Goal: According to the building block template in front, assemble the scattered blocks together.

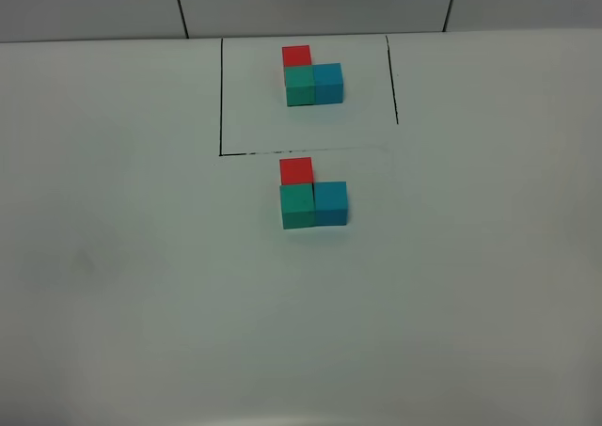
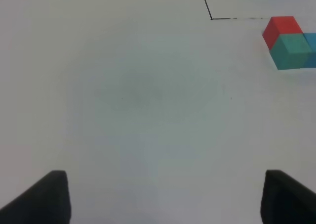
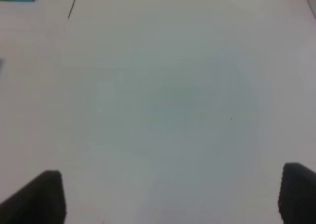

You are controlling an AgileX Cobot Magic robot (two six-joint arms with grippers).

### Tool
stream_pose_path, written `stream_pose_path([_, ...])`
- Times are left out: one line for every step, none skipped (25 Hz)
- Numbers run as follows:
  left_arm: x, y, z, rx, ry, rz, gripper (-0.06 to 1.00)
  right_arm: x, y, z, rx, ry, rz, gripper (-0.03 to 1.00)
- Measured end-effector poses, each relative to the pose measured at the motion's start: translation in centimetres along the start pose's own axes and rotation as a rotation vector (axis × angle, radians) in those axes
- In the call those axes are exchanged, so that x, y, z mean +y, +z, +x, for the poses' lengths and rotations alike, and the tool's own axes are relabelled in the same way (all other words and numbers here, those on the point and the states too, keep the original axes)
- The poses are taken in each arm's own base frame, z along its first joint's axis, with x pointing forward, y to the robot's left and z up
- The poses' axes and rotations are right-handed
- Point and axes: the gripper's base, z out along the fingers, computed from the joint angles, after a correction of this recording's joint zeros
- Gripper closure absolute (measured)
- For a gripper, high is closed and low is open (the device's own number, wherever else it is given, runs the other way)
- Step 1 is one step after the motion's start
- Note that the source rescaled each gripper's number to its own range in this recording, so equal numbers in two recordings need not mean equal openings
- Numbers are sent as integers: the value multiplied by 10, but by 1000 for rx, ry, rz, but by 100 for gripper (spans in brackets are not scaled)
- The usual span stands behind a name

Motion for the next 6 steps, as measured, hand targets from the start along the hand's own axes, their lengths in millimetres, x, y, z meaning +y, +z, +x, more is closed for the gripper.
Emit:
stream_pose_path([0,0,0,0,0,0,11,0,0,0,0,0,0,15])
stream_pose_path([0,0,0,0,0,0,11,0,0,0,0,0,0,15])
stream_pose_path([0,0,0,0,0,0,11,0,0,0,0,0,0,15])
stream_pose_path([0,0,0,0,0,0,11,0,0,0,0,1,0,15])
stream_pose_path([0,0,0,0,0,0,11,0,0,0,0,0,0,15])
stream_pose_path([0,0,0,0,0,0,11,0,0,0,0,0,0,15])
